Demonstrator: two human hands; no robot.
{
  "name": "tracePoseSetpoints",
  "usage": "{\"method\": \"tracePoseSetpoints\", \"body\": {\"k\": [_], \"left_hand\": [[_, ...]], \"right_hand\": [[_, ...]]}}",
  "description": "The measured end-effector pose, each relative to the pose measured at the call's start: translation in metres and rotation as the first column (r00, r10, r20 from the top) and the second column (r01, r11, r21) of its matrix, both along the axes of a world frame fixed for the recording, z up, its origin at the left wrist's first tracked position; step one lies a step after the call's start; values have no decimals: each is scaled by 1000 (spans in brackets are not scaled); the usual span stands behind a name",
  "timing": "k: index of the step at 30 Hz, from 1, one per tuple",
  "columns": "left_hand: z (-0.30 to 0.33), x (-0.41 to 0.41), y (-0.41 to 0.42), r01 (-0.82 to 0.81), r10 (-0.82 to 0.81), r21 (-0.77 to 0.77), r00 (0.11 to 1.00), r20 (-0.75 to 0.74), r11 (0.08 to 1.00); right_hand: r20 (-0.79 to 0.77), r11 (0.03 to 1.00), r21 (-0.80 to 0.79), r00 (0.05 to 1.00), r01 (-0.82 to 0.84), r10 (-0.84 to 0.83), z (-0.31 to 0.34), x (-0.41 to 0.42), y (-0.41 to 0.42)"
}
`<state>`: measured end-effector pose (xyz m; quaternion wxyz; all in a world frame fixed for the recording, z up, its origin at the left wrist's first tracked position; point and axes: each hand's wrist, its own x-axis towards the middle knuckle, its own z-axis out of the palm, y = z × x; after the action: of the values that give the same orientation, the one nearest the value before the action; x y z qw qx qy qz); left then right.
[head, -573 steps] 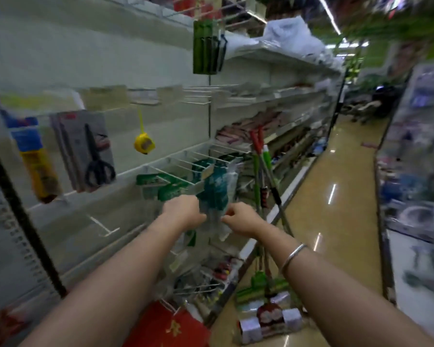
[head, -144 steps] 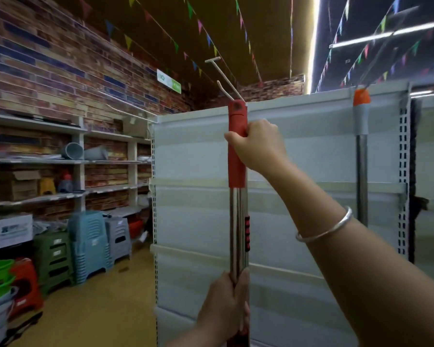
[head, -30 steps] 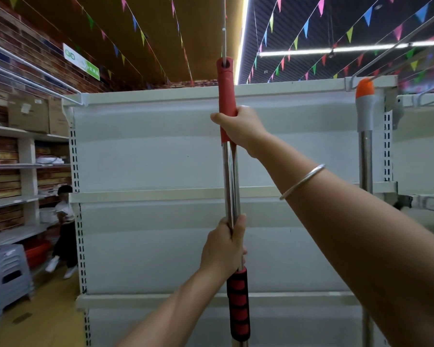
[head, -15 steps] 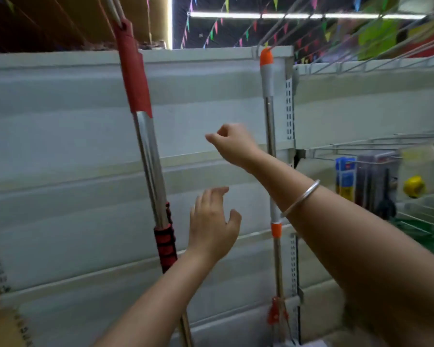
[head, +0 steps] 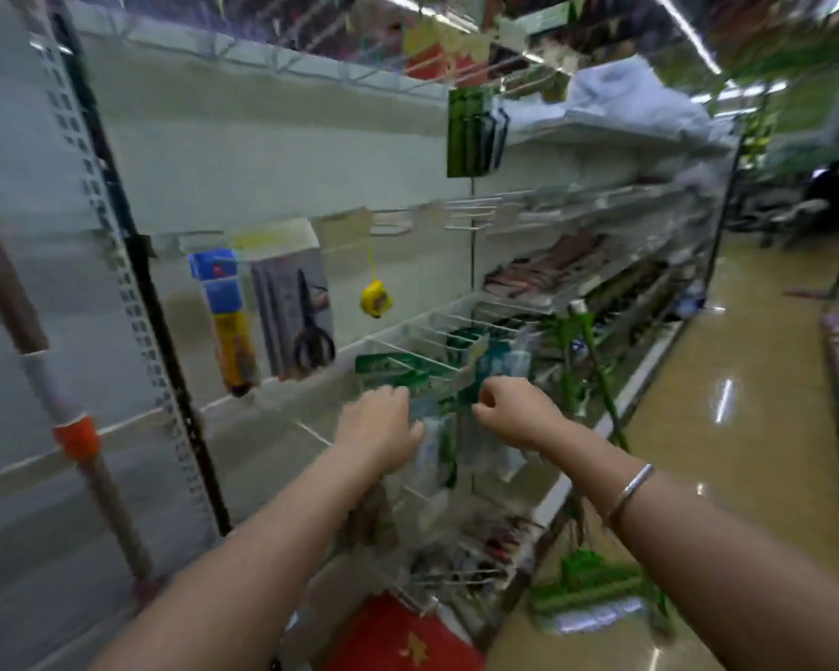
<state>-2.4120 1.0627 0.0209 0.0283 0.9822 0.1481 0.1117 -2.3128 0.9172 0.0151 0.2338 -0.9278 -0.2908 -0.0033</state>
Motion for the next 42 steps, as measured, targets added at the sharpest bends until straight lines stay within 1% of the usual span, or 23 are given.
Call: {"method": "tracePoseSetpoints", "body": {"k": [2,5,9,14,17,20,23,26,28,31,36,39,42], "left_hand": [[-9,51,-40,64,-65,-45,997,-29,997],[-28,117,-87,126,-133,-99,989,-67,987],[-55,204,-126,174,-193,-159,975,-114,972],[-79,318,-162,214,-254,-246,956,-147,945],[-89,392,-179,247,-298,-304,945,-136,920],[-103,464,-189,238,-314,-371,936,-157,898],[-116,532,-194,231,-314,-366,931,-188,902],[-130,587,-207,217,-300,-326,926,-229,920],[-138,623,-216,232,-302,-272,919,-253,934],[-151,680,-229,230,-283,-226,929,-238,946],[-174,750,-244,84,-161,-312,960,-228,946],[-184,778,-243,-6,-85,-342,964,-253,940],[-196,802,-237,-107,-5,-408,965,-263,907]], "right_hand": [[-27,996,-37,996,84,-85,-17,41,-47],[-80,977,-45,974,207,-210,-37,94,-105],[-158,960,-34,947,278,-280,-61,160,-159],[-278,943,-22,904,332,-325,-95,252,-191],[-298,936,-33,890,351,-345,-108,318,-201],[-333,928,-59,869,368,-366,-115,381,-209],[-359,928,-77,858,364,-367,-126,440,-219],[-376,933,-111,855,342,-358,-137,493,-232],[-367,940,-165,866,298,-339,-146,530,-240],[-371,951,-233,885,204,-281,-164,588,-252],[-402,959,-278,901,50,-163,-200,677,-260],[-428,962,-273,896,-4,-118,-214,713,-254],[-438,961,-271,896,-55,-73,-230,742,-242]]}}
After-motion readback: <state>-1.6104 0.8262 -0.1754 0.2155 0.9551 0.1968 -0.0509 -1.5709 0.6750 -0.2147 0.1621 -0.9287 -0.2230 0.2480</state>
